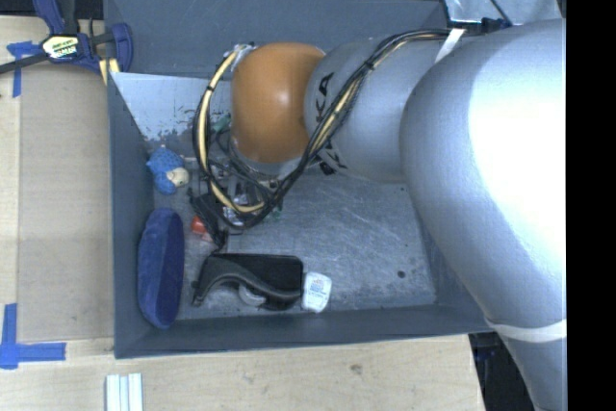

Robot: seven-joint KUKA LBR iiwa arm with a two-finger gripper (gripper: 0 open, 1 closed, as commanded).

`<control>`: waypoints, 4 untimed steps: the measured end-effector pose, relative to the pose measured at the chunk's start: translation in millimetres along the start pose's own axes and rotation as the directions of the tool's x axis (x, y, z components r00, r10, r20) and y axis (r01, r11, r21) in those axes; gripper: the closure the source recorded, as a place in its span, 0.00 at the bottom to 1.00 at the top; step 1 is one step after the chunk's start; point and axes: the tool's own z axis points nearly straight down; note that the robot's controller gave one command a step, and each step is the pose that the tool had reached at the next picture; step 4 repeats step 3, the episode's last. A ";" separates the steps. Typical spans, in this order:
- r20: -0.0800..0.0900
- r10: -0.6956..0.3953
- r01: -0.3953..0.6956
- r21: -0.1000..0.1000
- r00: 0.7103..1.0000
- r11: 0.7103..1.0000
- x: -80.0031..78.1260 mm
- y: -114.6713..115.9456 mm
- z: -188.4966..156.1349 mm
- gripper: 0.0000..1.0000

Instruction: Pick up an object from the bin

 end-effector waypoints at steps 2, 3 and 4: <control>0.014 -0.036 0.036 0.000 0.999 0.999 19.7 11.8 -130.9 1.00; 0.016 -0.024 0.024 -0.002 1.000 1.000 15.8 24.2 -231.8 1.00; 0.016 -0.024 0.024 -0.002 1.000 1.000 15.8 24.2 -231.8 1.00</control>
Offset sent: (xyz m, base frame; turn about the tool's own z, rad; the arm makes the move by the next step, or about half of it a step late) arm 0.0000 0.0000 0.0000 0.0000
